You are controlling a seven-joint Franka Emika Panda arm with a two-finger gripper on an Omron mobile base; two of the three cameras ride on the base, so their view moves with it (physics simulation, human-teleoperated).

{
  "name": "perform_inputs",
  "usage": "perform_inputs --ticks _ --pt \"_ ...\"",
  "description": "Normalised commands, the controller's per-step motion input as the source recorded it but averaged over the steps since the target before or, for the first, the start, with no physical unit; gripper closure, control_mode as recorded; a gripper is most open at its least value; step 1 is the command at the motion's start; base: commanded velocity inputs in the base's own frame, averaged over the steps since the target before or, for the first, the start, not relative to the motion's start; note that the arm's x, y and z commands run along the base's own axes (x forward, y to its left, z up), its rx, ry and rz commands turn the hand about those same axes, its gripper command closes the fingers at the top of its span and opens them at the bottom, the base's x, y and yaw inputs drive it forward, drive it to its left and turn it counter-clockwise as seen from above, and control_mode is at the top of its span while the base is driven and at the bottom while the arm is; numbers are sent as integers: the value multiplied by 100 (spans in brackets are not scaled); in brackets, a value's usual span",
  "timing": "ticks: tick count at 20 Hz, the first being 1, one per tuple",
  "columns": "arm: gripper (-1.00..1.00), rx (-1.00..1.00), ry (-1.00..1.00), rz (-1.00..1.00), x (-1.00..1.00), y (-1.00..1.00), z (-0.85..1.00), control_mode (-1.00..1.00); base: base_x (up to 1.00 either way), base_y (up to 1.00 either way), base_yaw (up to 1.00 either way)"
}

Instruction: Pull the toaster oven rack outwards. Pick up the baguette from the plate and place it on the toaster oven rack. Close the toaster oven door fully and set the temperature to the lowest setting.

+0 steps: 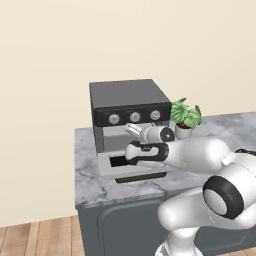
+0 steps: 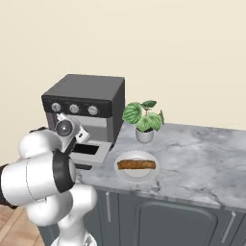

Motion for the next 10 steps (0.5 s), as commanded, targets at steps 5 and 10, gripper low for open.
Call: perform_inputs --ticks 5,10 --pt "-100 0 0 0 3 0 -28 -100 0 0 0" --pt "-100 0 0 0 10 0 -6 -100 0 0 0"
